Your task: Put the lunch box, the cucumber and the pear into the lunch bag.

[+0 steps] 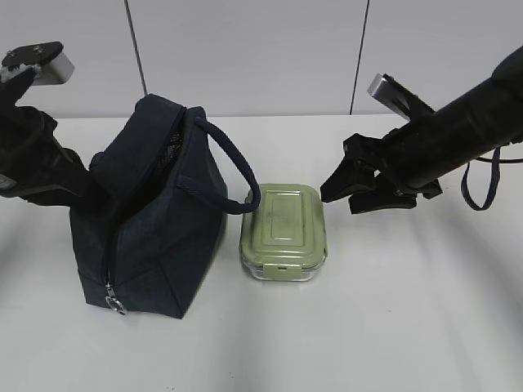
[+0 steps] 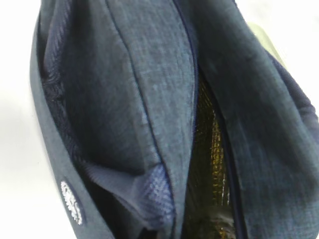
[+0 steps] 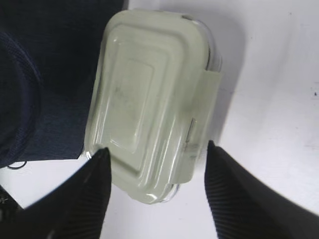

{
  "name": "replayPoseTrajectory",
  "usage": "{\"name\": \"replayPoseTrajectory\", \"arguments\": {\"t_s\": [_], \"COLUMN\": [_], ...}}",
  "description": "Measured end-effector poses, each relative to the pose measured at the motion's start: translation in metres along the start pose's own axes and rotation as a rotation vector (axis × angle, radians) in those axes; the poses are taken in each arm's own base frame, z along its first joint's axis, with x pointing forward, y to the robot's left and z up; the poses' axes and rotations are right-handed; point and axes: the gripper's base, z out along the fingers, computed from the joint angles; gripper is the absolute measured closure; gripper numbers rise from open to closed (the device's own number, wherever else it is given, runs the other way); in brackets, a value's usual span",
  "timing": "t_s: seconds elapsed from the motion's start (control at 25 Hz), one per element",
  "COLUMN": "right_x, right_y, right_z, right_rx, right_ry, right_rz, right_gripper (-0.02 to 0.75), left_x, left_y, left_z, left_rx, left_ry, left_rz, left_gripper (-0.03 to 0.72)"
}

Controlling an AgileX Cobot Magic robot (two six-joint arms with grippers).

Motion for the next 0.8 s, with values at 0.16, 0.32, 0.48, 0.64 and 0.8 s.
{"name": "replayPoseTrajectory", "arguments": {"t_s": [0.16,0.32,0.48,0.64,0.8], "right_x": [0.000,0.001,0.001,0.001,0.002], "right_y": [-0.028,-0.045,-0.050,-0.050,-0.055], "right_z": [0.006,0.014,0.023,0.024,0.032], "right_rx": [-0.107,-0.172,-0.199,-0.212,-0.229], "right_ry": [0.017,0.006,-0.001,-0.010,0.008], "right_rz": [0.059,0.068,0.059,0.027,0.036], "right_gripper": [0.273,0.274,0.274,0.274,0.274], "left_x": [0.000,0.000,0.000,0.000,0.000], "left_y": [0.000,0.000,0.000,0.000,0.000], "left_z": [0.000,0.000,0.000,0.000,0.000], "left_rx": [0.001,0.001,0.001,0.002,0.002], "left_ry": [0.001,0.001,0.002,0.002,0.002], "left_rz": [-0.010,-0.014,-0.015,-0.018,-0.019], "left_gripper": [0.687,0.687,0.687,0.687,0.687]}}
